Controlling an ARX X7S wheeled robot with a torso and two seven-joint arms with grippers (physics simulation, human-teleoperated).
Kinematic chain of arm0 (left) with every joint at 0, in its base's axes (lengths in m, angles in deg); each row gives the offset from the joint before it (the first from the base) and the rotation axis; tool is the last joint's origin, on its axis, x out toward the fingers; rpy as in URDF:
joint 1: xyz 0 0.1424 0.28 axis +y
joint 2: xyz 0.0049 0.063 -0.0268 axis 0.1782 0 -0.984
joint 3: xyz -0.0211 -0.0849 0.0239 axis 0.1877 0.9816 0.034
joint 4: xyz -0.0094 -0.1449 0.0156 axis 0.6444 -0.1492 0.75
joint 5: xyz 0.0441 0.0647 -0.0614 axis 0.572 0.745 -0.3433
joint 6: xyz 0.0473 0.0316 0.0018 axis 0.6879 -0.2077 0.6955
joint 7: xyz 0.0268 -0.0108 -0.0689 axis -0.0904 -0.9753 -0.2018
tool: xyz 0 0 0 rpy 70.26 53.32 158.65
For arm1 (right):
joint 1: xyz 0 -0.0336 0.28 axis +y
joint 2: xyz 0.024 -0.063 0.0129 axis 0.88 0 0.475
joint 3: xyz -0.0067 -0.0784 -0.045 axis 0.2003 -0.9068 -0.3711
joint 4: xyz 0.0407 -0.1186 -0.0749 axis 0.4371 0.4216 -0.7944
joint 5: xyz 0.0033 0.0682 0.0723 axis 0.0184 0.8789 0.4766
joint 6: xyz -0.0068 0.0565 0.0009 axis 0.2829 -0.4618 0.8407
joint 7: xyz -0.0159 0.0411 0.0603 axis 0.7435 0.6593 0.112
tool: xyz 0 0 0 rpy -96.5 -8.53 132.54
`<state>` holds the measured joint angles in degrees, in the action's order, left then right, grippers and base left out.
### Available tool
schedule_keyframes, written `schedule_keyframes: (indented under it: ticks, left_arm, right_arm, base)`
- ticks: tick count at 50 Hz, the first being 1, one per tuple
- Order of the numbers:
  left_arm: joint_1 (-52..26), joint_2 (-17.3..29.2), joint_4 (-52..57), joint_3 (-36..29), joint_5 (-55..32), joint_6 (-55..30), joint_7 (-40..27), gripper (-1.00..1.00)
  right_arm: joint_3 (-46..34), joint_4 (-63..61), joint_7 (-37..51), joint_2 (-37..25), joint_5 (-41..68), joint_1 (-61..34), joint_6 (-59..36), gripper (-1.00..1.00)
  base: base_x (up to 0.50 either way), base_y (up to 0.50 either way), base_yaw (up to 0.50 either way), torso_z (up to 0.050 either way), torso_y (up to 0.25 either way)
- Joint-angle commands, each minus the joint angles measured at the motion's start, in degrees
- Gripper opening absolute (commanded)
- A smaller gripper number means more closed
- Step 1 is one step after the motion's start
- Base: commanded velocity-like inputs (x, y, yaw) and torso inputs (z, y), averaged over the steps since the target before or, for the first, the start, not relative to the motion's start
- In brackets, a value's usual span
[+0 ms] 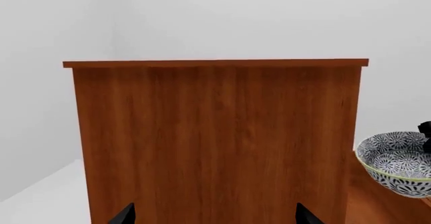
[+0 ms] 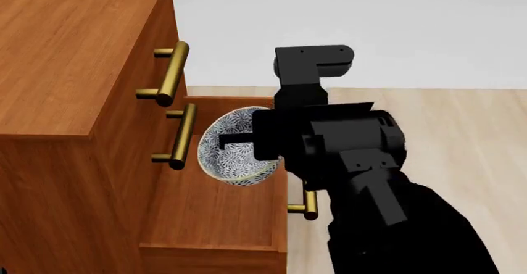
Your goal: Put the bowl in the bottom drawer of the cabinet.
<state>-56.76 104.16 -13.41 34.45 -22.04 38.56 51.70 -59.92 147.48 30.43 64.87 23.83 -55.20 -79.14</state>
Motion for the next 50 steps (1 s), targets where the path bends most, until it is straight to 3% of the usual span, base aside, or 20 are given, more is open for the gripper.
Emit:
schedule_keyframes:
  ticks: [1,20,50]
  left_arm:
    - [0.00,0.17,-0.11,0.16,-0.39,0.19,-0.09,1.00]
    - [-0.14,0.25,-0.56,0.00,-0.76,0.54,-0.18,1.00]
    - [0.24,0.37,-1.68,0.13,-1.00,1.81,-0.35,1.00]
  right_arm:
    - [-17.12,1.19,0.78,0.18,16.59,-0.92,4.29,-1.00]
    - [-30.54,-0.95,1.51,0.18,29.84,-0.36,7.88,-1.00]
    - [-31.97,-2.50,2.48,0.18,30.47,2.49,8.87,-1.00]
  base:
    - [0.00,0.00,0.00,0.000,0.000]
    - [0.00,0.00,0.00,0.000,0.001]
    - [0.00,0.00,0.00,0.000,0.000]
